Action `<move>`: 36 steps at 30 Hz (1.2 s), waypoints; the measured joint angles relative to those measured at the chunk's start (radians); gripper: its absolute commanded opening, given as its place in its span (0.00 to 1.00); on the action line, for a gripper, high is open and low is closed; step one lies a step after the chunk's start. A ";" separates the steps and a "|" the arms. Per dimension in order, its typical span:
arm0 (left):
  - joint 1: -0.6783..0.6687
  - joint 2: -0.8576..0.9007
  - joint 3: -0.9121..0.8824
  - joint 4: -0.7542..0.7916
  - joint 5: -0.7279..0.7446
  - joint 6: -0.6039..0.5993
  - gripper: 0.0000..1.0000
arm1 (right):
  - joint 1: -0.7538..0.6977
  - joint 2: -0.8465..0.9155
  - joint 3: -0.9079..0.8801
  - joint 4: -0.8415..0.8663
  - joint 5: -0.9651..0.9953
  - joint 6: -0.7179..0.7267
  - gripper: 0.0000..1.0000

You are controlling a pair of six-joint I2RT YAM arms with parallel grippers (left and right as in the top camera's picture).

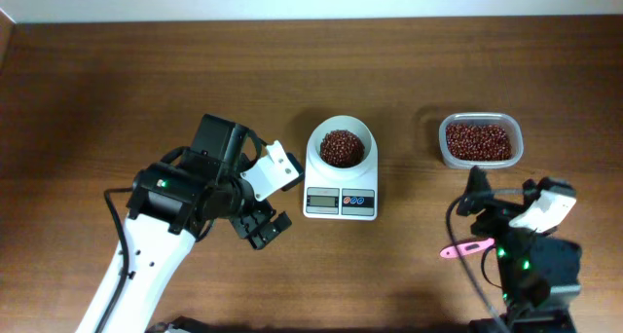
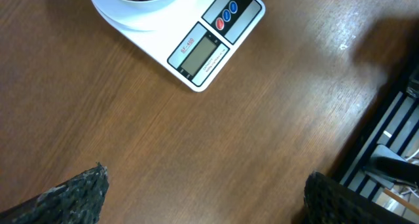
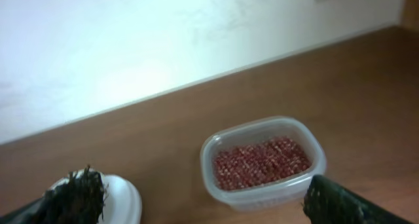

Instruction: Scoop and weigh 50g on scale

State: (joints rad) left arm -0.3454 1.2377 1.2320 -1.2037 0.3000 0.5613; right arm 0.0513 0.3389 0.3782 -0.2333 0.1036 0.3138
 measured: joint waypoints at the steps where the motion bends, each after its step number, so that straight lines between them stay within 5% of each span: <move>1: 0.000 0.000 0.000 0.000 0.000 0.000 0.99 | 0.000 -0.047 -0.041 0.021 -0.018 -0.004 0.99; 7: 0.000 0.000 0.000 0.000 0.000 0.000 0.99 | -0.060 -0.309 -0.170 0.047 -0.066 -0.011 0.99; 17: 0.000 0.000 0.000 0.000 0.000 0.000 0.99 | -0.256 -0.326 -0.368 0.268 -0.254 -0.026 0.99; 36: 0.000 0.000 0.000 0.000 0.000 0.000 0.99 | -0.141 -0.327 -0.368 0.173 -0.232 -0.274 0.99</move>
State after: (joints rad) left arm -0.3454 1.2377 1.2320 -1.2034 0.3000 0.5613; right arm -0.0898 0.0120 0.0105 -0.0605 -0.1287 0.0395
